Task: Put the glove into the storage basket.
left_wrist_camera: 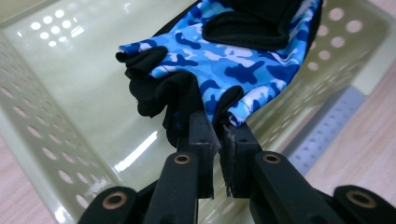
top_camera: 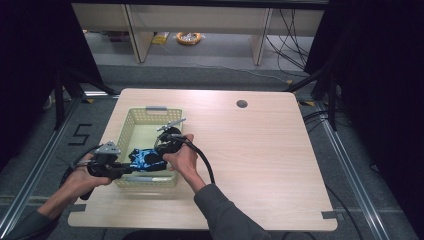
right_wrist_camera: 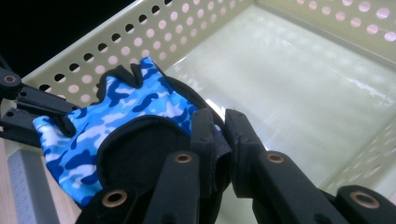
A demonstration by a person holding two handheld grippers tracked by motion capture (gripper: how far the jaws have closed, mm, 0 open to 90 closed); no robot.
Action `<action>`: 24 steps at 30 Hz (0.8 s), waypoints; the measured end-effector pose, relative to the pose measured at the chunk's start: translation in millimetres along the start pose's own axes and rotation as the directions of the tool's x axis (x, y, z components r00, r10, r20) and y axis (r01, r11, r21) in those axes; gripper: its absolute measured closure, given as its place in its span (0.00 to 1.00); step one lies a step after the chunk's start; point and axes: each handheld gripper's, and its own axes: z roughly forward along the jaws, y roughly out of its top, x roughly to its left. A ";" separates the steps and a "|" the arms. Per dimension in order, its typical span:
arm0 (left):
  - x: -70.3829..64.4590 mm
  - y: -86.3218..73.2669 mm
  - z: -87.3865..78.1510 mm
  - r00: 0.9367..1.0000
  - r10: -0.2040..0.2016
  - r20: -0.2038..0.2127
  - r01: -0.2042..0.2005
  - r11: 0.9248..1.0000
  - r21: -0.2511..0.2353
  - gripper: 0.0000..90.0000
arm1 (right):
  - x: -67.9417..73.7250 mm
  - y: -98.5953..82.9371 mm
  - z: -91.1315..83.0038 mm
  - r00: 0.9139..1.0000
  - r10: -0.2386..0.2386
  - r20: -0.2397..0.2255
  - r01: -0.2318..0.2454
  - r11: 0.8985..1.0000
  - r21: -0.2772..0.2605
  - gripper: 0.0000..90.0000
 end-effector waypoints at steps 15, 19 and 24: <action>4.7 -2.0 7.0 1.000 -0.020 0.004 0.020 0.997 0.074 0.89 | 10.1 -1.0 12.6 0.997 -0.038 0.068 0.034 0.997 0.064 0.91; 5.7 -0.9 8.2 1.000 -0.019 -0.002 0.019 0.997 0.081 0.86 | 13.4 0.7 14.9 0.995 -0.063 0.081 0.056 0.994 0.089 0.91; 7.4 1.1 6.5 1.000 -0.013 -0.011 0.014 0.996 0.085 0.71 | 15.4 1.9 18.2 0.990 -0.097 0.104 0.085 0.990 0.108 0.90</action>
